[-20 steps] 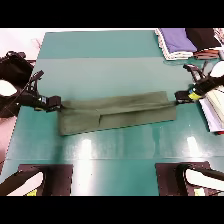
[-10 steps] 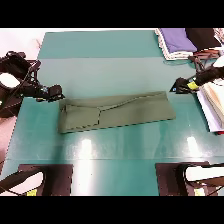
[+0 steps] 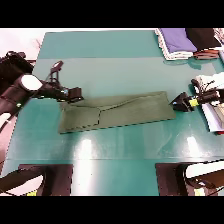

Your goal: Fold the shirts.

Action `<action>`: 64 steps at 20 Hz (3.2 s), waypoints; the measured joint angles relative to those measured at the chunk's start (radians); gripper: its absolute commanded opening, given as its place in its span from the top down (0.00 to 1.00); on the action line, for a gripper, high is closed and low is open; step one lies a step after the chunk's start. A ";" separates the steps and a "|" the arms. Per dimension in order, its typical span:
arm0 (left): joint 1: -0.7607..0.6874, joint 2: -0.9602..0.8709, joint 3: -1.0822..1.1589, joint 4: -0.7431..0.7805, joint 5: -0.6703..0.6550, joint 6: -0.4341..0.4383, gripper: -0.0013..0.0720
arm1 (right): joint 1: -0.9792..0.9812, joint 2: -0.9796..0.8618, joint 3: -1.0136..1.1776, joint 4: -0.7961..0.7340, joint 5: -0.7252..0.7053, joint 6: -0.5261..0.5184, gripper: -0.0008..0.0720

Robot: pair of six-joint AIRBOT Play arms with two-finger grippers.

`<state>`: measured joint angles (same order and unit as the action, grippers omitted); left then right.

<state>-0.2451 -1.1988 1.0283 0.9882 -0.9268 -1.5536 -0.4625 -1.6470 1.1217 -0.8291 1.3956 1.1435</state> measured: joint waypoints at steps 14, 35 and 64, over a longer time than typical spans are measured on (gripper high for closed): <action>-0.320 -0.499 0.350 -0.063 0.100 -0.043 0.95 | 0.247 0.214 0.260 0.075 0.015 -0.024 0.96; -0.021 -0.322 0.607 0.169 -0.112 -0.100 0.95 | 0.909 0.271 0.505 0.106 -0.266 0.146 0.96; 0.044 -0.061 0.623 0.273 -0.165 -0.036 0.95 | 0.826 -0.106 0.116 0.262 -0.390 0.179 0.55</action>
<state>-0.2012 -1.2594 1.6508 1.2610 -1.0916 -1.5898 0.3637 -1.7531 1.2381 -0.5671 1.0058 1.3224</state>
